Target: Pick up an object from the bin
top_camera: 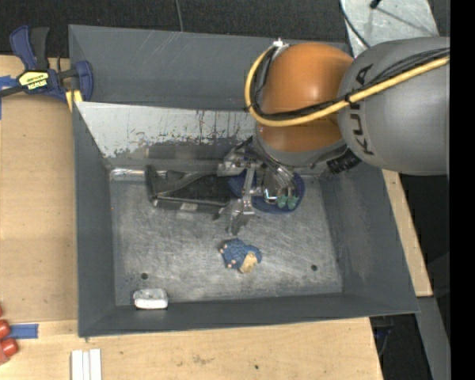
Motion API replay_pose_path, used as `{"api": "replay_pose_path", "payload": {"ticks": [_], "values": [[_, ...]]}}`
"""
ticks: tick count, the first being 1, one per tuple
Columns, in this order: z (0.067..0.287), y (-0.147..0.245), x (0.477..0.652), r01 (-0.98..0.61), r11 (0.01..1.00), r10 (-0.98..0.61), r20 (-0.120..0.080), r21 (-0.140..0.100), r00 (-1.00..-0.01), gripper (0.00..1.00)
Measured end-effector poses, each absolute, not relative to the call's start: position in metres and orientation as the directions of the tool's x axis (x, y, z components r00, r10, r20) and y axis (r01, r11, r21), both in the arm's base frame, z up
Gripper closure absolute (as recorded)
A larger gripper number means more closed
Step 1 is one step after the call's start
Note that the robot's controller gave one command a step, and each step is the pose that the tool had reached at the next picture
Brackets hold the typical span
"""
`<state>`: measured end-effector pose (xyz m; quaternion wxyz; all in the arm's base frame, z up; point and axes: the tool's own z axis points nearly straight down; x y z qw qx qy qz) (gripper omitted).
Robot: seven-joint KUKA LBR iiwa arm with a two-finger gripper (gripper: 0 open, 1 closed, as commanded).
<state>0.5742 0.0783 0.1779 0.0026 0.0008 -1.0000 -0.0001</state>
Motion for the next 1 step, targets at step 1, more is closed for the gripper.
{"api": "replay_pose_path", "payload": {"ticks": [1], "values": [[0.0876, 0.0758, 0.6157, 0.440, 0.898, 0.440, -0.004, 0.003, -0.898, 0.00]]}}
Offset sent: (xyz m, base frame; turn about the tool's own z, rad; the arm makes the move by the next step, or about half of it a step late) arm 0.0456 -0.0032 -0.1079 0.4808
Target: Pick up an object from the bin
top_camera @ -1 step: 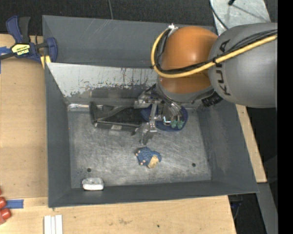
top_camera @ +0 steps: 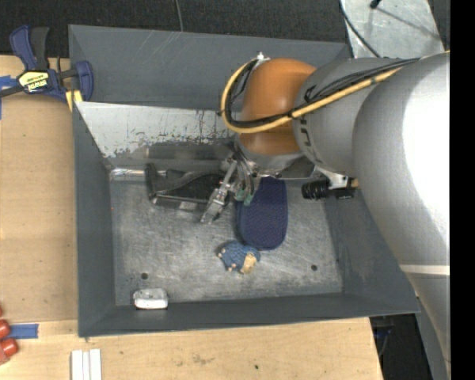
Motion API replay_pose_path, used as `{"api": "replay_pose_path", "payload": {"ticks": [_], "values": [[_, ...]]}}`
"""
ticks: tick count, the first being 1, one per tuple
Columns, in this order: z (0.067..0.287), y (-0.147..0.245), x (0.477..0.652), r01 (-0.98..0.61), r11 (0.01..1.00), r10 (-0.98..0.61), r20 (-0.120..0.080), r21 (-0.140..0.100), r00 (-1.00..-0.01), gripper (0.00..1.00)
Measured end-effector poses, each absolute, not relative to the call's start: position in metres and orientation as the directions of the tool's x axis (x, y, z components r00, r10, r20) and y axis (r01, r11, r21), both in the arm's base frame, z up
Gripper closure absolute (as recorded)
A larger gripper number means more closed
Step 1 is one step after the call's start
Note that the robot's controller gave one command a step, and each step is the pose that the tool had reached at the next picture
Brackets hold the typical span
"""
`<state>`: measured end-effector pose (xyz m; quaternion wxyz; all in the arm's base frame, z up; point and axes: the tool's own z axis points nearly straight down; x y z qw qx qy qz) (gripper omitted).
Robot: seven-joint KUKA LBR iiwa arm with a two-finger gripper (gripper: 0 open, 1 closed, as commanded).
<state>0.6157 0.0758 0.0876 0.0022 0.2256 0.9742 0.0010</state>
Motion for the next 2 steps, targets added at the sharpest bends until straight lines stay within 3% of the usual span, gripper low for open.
{"api": "replay_pose_path", "payload": {"ticks": [1, 2], "values": [[0.101, 0.129, 0.612, 0.211, 0.978, 0.211, -0.005, 0.003, -0.978, 0.00], [0.125, 0.130, 0.616, 0.309, 0.951, 0.309, -0.006, 0.003, -0.951, 0.00]]}}
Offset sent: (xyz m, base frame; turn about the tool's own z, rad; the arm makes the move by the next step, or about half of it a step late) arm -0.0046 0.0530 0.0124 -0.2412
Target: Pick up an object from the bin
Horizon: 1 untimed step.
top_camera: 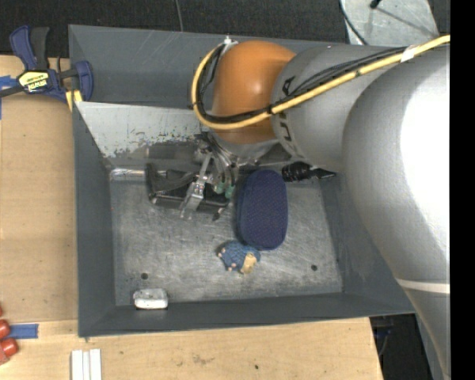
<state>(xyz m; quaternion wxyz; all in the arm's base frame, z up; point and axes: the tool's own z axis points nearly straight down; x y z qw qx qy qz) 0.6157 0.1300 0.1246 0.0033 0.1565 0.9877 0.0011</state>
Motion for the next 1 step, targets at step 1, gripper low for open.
{"api": "replay_pose_path", "payload": {"ticks": [1], "values": [[0.0792, 0.1518, 0.6242, 0.726, 0.687, 0.726, 0.026, -0.014, -0.687, 0.00]]}}
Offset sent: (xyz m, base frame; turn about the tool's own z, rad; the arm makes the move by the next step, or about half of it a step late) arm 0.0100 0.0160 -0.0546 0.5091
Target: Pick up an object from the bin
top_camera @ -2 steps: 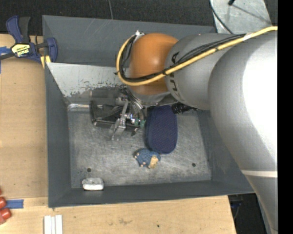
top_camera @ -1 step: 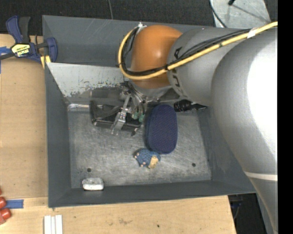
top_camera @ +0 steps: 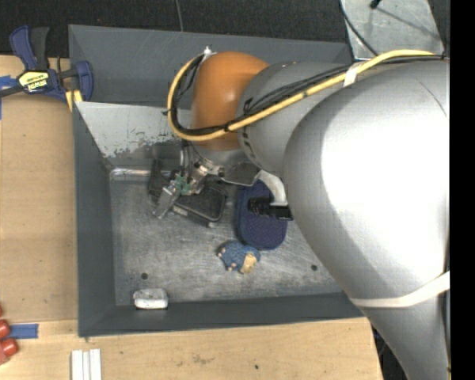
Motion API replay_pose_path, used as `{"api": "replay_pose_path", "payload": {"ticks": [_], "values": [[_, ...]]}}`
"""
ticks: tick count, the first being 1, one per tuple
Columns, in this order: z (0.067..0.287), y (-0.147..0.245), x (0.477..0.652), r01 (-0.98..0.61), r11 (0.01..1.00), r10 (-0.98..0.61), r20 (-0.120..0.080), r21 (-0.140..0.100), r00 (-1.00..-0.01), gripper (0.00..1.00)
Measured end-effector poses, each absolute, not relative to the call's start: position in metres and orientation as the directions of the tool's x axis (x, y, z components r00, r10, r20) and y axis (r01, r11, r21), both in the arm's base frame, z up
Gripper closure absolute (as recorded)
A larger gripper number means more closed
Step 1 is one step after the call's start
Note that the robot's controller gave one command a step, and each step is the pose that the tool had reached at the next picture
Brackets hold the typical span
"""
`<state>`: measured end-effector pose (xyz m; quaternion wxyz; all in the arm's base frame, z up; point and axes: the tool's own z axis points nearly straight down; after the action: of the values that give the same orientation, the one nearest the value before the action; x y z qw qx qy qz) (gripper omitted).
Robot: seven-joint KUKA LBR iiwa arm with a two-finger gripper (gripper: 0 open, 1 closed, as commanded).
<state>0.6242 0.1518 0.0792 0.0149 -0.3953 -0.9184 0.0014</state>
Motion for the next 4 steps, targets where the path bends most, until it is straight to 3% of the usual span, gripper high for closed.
{"api": "replay_pose_path", "payload": {"ticks": [1, 2, 4], "values": [[0.082, 0.152, 0.623, 0.721, 0.692, 0.722, 0.012, -0.013, -0.692, 0.00], [0.083, 0.155, 0.621, 0.718, 0.696, 0.718, 0.020, -0.017, -0.696, 1.00], [0.124, 0.155, 0.615, 0.712, 0.702, 0.712, 0.003, -0.004, -0.702, 1.00]]}}
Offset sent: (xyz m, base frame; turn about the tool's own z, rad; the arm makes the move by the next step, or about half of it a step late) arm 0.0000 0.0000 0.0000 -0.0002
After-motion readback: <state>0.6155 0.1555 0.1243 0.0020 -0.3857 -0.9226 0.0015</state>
